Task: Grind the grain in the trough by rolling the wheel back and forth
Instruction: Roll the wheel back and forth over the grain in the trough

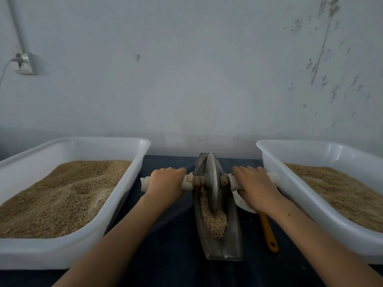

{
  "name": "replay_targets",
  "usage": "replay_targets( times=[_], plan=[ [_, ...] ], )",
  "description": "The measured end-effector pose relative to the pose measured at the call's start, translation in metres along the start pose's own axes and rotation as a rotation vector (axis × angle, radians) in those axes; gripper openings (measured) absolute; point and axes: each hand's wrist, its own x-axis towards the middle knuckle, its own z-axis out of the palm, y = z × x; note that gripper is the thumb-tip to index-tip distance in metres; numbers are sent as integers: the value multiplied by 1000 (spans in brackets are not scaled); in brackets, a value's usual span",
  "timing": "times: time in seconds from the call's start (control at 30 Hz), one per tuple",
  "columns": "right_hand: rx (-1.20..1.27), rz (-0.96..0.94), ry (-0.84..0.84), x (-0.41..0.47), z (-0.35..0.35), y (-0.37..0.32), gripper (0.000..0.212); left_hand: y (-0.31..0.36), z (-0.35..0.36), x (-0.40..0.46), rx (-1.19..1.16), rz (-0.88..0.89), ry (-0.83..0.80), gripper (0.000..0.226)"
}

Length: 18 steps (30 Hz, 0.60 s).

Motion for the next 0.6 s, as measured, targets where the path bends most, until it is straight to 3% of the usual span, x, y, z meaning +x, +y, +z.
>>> replay_targets(
  times=[0.23, 0.37, 0.47, 0.6],
  plan=[
    [139, 21, -253, -2, -21, 2, 20, 0, -13, 0, 21, 8, -212, 21],
    [132, 17, -279, -1, -24, 0, 23, 0, -13, 0, 28, -17, -274, 26],
    [129, 2, -235, -2, -21, 1, 22, 2, -10, 1, 29, -39, -224, 24],
    [53, -14, -81, -2, -9, 0, 17, 4, -1, -1, 11, -52, -9, 12]
  ],
)
